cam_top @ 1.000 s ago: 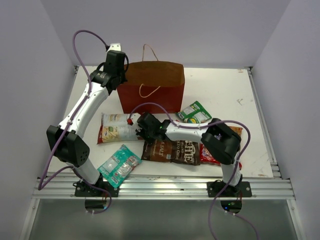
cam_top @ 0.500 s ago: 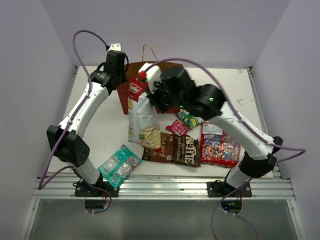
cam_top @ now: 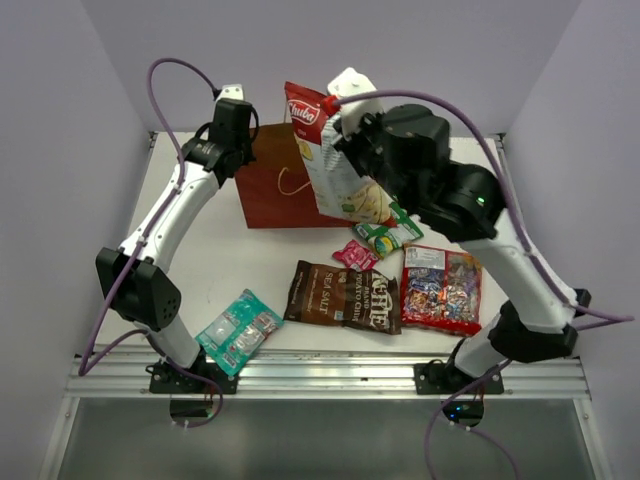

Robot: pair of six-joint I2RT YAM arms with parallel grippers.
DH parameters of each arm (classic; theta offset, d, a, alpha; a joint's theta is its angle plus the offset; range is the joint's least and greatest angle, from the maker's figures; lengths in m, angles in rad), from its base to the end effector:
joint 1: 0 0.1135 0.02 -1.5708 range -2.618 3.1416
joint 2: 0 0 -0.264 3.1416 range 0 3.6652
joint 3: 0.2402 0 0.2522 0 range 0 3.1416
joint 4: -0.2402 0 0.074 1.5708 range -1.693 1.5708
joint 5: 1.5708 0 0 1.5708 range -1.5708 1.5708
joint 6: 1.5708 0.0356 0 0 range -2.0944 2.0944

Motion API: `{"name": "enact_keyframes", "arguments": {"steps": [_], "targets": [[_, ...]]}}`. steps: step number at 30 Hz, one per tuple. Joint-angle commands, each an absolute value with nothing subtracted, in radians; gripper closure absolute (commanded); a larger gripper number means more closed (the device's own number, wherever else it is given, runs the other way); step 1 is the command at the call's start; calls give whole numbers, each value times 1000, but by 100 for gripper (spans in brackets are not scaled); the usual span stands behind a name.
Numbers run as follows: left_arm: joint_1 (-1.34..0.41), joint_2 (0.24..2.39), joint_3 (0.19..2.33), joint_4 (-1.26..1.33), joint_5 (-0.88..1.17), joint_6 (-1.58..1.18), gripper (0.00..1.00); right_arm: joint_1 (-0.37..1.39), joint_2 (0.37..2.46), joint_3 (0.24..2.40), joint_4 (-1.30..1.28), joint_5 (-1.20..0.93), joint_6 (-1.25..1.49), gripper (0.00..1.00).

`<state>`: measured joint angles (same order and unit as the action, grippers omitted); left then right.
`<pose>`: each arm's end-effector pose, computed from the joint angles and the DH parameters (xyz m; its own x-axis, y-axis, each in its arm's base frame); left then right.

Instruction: Place the snacks into the paper bag

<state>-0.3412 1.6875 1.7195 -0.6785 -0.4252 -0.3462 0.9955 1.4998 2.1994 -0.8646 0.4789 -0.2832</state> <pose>0.3617 -0.1129 0.3794 -0.5321 -0.1391 -0.8352 -0.1977 0.9796 -0.0371 0.1521 0.2044 0.5631 0.0532 -0.3738 -0.9260 -0.5025 0.7913 -0.3483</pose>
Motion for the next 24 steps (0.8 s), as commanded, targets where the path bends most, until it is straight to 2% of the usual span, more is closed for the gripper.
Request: {"name": "enact_keyframes", "arguments": {"steps": [1,3,5,12,24], "targets": [[-341,1709,1750,-701,-426,-325,100,906,1627,2282,-554,614,-451,100],[-341,1709,1750,-703,-423,-328,100,868,1724,2456,-542,604,-439,100],[-341,1709,1746,-700,-420,-331,100,838,1753,2505,-482,600,-452,100],[-341,1720,1746,-693,-387,-330,100,747,1775,2396,-361,505,-457,100],[-341,1721,1740,-687,-374,-325,100,713,1913,2585,-310,503,-452,100]]}}
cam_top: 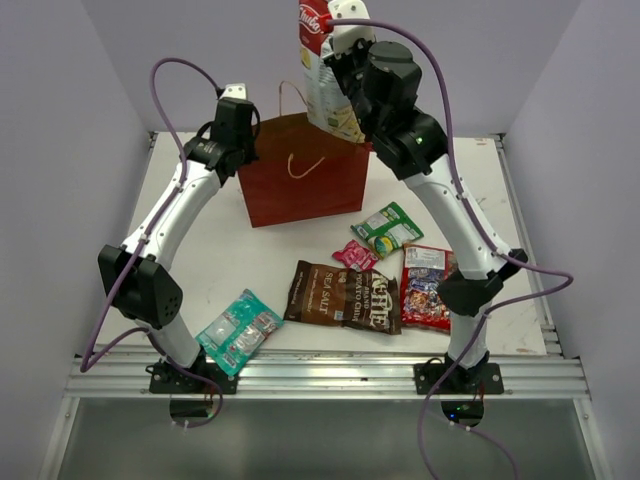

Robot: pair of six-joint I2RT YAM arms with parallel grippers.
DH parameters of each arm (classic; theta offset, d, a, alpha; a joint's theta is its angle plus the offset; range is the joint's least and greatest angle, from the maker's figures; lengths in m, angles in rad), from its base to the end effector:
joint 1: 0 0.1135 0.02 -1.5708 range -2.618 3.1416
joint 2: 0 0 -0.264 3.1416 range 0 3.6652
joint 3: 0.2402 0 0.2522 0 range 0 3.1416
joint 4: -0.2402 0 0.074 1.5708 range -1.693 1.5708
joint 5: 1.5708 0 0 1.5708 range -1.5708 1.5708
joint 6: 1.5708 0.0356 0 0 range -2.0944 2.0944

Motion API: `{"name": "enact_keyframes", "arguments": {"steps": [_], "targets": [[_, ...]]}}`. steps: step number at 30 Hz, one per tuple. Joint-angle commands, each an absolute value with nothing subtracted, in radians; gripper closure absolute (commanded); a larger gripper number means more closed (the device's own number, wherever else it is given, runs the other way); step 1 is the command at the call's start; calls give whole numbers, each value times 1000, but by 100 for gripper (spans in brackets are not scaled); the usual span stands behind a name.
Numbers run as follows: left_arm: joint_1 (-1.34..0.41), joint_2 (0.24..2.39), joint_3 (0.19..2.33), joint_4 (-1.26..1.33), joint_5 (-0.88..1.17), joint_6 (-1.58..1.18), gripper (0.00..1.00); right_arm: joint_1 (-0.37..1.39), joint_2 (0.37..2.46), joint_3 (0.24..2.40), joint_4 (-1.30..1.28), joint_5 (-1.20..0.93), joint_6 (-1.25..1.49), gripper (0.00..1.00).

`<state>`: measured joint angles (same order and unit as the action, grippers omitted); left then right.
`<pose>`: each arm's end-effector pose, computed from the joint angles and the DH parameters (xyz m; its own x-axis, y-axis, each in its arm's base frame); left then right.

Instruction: Place the snacks into the paper bag

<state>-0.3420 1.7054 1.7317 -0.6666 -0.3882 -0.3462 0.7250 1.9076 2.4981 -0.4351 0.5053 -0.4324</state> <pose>0.3667 -0.1163 0.3776 -0.5377 -0.1419 -0.8311 -0.1680 0.9840 -0.0594 0.2968 0.2399 0.5652 0.1983 -0.3142 -0.9284 -0.1533 0.9256 -0.3460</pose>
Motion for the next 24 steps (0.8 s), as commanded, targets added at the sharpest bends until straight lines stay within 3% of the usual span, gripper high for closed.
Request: {"name": "enact_keyframes", "arguments": {"steps": [1,24], "targets": [[-341,1723,1736,-689,-373,-324,100,710,1914,2595,-290,505,-462,100],[-339,1694,1700,-680,-410,-310,100,598,2026,2393,-215,203,-250,100]]}}
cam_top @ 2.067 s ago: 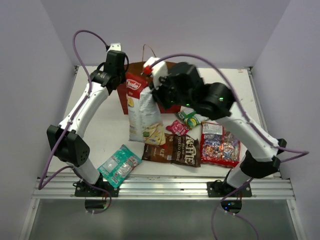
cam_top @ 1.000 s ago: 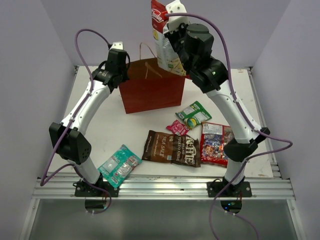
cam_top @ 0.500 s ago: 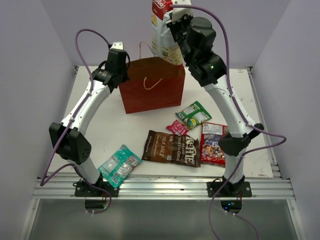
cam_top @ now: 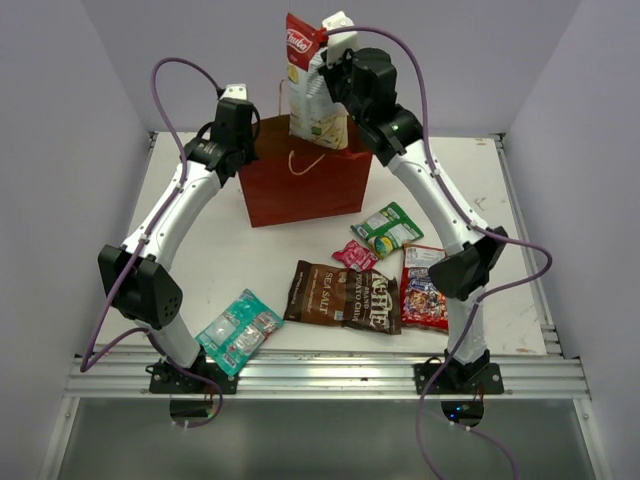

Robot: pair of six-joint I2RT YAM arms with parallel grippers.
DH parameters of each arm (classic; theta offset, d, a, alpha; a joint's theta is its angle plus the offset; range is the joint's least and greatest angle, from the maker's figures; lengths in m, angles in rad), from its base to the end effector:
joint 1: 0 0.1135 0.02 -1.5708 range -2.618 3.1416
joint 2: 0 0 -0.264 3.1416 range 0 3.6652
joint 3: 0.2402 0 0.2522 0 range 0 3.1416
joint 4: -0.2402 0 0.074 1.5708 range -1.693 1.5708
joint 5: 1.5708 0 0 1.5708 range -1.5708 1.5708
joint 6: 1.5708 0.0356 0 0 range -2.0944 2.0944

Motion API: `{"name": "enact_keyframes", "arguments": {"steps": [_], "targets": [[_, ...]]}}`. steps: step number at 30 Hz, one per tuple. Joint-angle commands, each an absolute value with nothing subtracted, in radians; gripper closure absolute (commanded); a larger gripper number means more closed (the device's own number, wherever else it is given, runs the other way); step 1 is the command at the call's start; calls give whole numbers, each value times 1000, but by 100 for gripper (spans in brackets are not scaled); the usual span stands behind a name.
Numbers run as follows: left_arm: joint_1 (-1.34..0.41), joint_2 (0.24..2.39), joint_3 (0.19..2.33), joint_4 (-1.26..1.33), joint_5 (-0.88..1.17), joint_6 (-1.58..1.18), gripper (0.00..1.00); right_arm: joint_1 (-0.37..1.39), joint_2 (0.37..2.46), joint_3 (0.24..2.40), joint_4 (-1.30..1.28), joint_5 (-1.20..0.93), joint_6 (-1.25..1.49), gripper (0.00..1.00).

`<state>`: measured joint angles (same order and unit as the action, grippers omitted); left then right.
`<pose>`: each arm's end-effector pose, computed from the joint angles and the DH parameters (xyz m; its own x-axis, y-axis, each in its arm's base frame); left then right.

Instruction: Place the snacks into the paper bag

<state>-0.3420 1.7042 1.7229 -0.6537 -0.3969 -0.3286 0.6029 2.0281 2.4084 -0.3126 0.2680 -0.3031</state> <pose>0.3672 -0.1161 0.3764 -0.5341 -0.1258 -0.8360 -0.1651 0.9854 -0.0428 0.3759 0.2473 0.5043 0.1514 -0.2452 -0.9576 -0.2975 0.9125 -0.2807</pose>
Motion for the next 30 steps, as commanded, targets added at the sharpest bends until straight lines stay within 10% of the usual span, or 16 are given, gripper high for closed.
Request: {"name": "enact_keyframes", "arguments": {"steps": [1,14,15,16,19,24,30], "targets": [[-339,1697,1700,-680,-408,-310,100,598,2031,2381,-206,195,-245,100],[-339,1703,1692,-669,-407,-314,100,606,1853,2016,-212,172,-196,100],[-339,1707,1693,-669,-410,-314,100,614,1833,1996,-219,179,-198,95],[-339,1709,1694,-669,-411,-313,100,617,1795,1982,-239,190,-201,64],[-341,1718,1698,-669,-422,-311,100,638,1749,2009,-323,212,-210,15],[-339,1736,1700,-658,-437,-311,100,693,1602,2037,-448,305,-219,1],[-339,1741,1700,-653,-428,-318,100,693,1390,1538,-563,385,-68,1]]}}
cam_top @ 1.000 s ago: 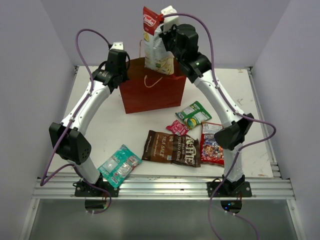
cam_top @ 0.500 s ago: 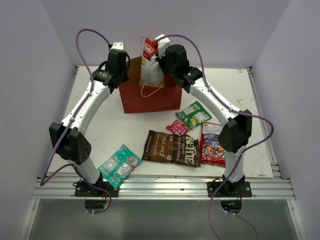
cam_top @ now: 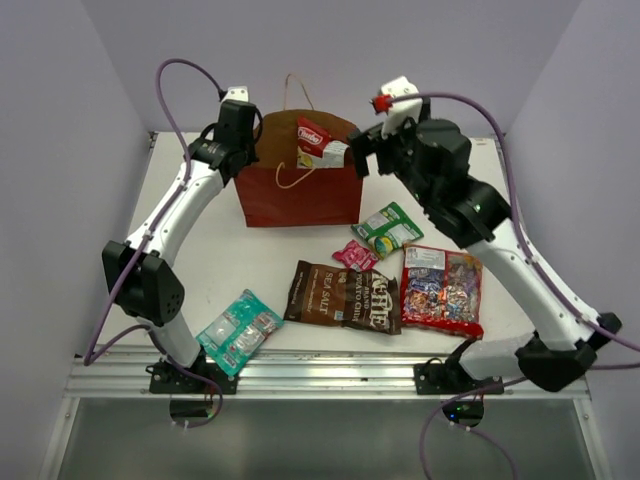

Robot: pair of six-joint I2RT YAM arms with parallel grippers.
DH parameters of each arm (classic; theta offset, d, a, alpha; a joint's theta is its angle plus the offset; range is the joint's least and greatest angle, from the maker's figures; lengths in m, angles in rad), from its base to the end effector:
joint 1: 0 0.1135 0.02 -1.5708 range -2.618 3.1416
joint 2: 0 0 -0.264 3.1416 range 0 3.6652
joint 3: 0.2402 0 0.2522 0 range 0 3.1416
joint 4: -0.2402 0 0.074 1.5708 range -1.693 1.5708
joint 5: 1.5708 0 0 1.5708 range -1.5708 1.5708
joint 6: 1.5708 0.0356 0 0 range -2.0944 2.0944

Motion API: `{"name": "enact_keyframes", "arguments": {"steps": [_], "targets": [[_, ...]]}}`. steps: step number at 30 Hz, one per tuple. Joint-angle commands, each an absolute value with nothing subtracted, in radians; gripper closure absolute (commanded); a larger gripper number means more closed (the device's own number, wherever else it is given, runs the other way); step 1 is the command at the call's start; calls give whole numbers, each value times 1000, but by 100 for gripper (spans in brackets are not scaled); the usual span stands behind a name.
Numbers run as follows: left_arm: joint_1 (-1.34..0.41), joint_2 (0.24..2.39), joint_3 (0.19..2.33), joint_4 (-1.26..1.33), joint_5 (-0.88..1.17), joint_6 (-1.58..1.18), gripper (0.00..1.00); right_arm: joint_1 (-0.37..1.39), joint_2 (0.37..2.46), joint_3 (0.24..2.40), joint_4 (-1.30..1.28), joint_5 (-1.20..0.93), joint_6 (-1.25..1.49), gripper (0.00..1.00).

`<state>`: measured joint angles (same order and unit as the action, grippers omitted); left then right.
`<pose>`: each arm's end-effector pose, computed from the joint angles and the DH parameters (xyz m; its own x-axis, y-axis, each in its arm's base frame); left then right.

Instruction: Place the snacks into the paper bag

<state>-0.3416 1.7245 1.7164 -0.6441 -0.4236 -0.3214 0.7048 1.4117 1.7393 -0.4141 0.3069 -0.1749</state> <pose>0.3728 -0.1170 0.3678 -0.5418 -0.1130 -0.8329 -0.1829 0.9830 -0.0144 0.2342 0.1851 0.5005 0.0028 -0.2154 -0.9765 -0.3939 0.8974 -0.1991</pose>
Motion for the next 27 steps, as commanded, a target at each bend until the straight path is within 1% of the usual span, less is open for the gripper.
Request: {"name": "enact_keyframes", "arguments": {"steps": [1,2,4,6,7,8,11,17,21,27], "targets": [[-339,1741,1701,-653,-428,-318,100,693,1367,1472,-589,393,2,1],[-341,1740,1701,-658,-431,-314,100,695,1346,1354,-606,390,58,1],[-341,1736,1698,-660,-433,-311,100,693,1276,1217,-643,362,153,1],[-339,1735,1695,-663,-430,-310,100,693,1232,1145,-655,315,195,1],[-339,1736,1694,-663,-423,-310,100,693,1226,1087,-652,234,219,1],[-339,1738,1690,-666,-419,-310,100,695,1226,1063,-652,198,230,2],[-341,1743,1694,-673,-405,-316,100,701,1246,997,-643,121,270,5],[-341,1730,1664,-680,-391,-322,100,706,1305,910,-626,3,331,5],[-341,1718,1649,-680,-393,-324,100,707,1364,899,-635,-93,336,6],[-341,1701,1632,-683,-399,-324,100,712,1436,890,-661,-104,354,9]]}}
